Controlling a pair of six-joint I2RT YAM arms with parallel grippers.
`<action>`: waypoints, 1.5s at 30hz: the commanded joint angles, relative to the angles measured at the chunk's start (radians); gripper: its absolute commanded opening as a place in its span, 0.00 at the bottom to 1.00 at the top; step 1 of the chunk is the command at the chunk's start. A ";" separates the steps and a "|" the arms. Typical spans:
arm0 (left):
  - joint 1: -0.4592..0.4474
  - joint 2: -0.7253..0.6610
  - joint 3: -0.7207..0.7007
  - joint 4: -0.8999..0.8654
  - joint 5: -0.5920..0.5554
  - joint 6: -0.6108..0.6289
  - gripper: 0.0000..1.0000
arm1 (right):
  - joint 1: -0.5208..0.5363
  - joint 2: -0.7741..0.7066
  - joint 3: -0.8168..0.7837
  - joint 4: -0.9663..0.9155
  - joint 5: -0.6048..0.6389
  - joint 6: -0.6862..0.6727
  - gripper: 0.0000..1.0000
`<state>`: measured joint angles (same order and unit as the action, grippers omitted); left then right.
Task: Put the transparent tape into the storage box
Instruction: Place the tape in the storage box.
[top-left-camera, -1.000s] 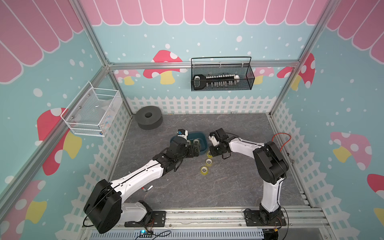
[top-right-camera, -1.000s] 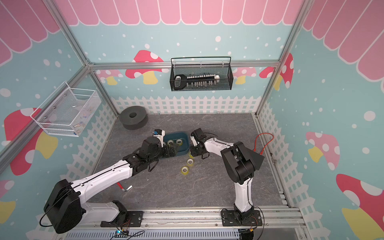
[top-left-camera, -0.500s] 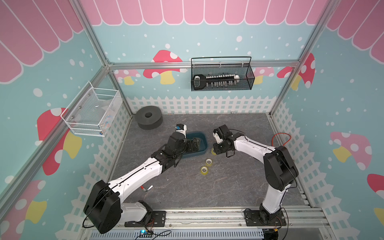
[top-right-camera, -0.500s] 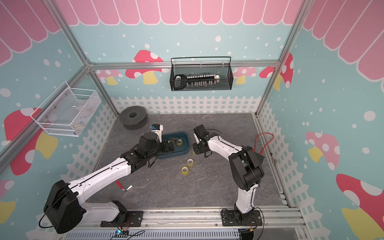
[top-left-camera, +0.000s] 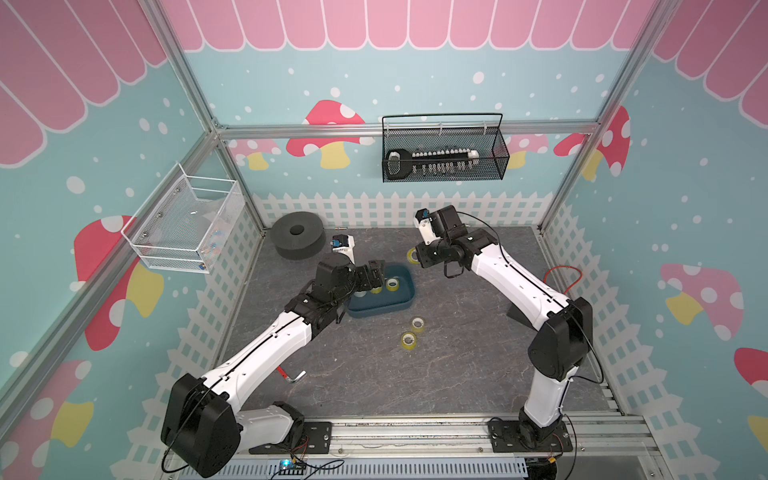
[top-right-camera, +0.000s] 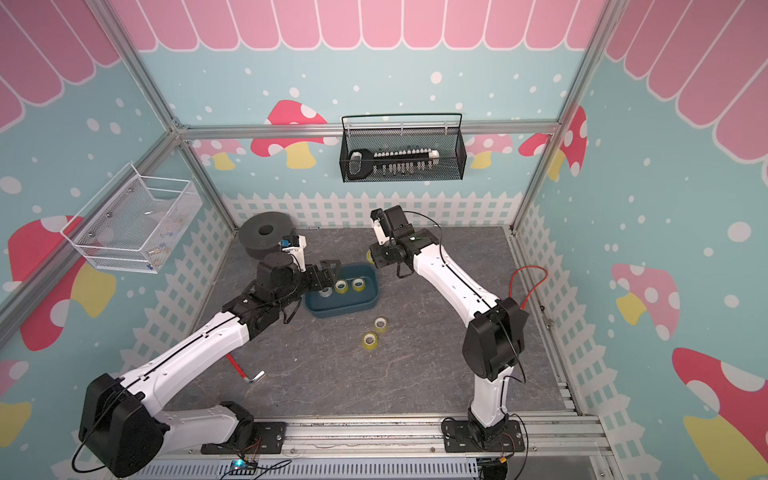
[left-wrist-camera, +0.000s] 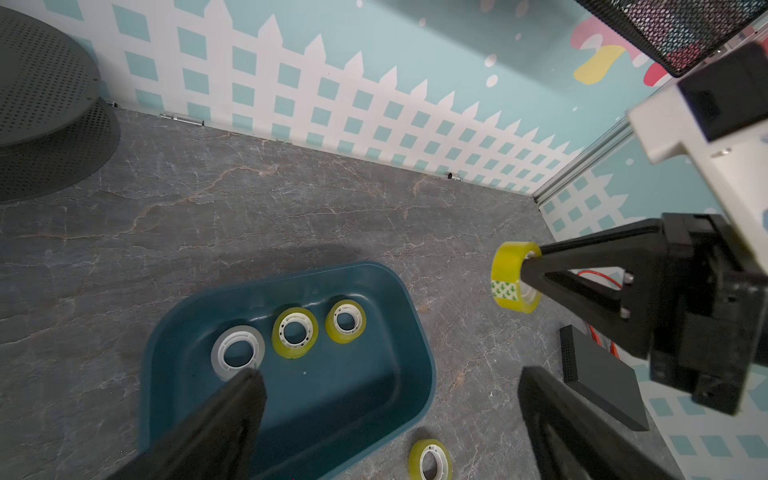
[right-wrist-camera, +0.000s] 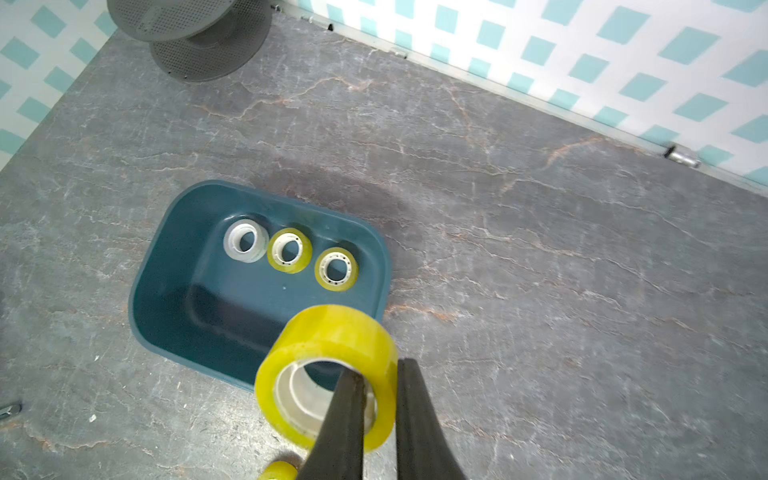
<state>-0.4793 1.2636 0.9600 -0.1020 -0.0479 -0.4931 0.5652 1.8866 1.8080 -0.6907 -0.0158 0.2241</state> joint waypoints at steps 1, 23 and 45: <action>0.014 -0.021 0.012 -0.022 0.014 0.010 0.99 | 0.027 0.074 0.029 -0.051 -0.018 -0.045 0.00; 0.057 0.087 0.046 -0.012 0.071 0.000 0.99 | 0.093 0.353 0.113 -0.052 -0.015 -0.115 0.00; 0.093 0.100 0.028 0.001 0.097 -0.001 0.99 | 0.110 0.437 0.083 -0.089 0.011 -0.118 0.00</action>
<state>-0.3927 1.3655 0.9825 -0.1150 0.0360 -0.4938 0.6685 2.3001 1.9018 -0.7551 -0.0158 0.1085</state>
